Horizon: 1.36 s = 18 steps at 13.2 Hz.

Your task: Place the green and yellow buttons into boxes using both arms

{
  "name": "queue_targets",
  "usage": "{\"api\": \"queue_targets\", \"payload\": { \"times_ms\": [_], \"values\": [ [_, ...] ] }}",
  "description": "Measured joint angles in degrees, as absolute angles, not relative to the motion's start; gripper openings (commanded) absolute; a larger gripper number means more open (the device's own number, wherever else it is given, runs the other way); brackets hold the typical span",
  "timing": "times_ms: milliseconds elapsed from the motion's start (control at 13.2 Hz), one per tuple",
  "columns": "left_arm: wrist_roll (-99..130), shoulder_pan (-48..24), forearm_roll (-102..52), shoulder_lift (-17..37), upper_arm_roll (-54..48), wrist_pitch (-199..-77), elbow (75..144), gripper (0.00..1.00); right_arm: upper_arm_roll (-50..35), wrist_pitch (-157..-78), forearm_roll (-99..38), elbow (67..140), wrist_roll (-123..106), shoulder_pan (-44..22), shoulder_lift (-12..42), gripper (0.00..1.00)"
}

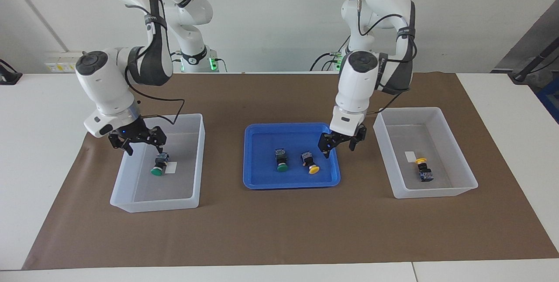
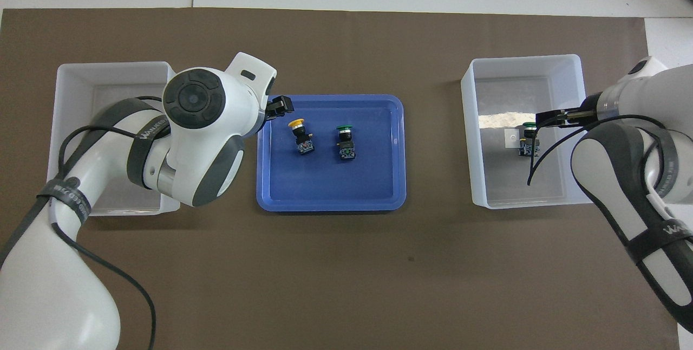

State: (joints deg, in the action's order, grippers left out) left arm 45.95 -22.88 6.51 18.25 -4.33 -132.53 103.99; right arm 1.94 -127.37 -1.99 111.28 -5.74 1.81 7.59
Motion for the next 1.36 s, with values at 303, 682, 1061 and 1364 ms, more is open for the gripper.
{"api": "queue_targets", "payload": {
  "times_ms": [303,682,1061,1364],
  "values": [
    [53.8,-25.1,9.1,25.1,-4.2,-141.0,103.9,0.98,1.5,-113.2,-1.8,105.2,0.6,1.8,3.0,1.0],
    [54.2,-26.6,9.2,25.8,-4.2,-141.5,105.2,0.0,1.3,-99.6,-0.7,96.7,4.8,0.1,0.7,1.0],
    [54.3,-27.3,9.2,25.4,-4.2,-139.3,105.3,0.0,0.9,-100.2,-0.7,96.1,5.8,-4.0,0.6,1.0],
    [54.2,-25.8,9.3,19.5,-3.1,-133.8,104.6,0.0,0.5,-106.0,-0.7,96.5,12.4,-10.7,4.4,1.0]
  ]
}}
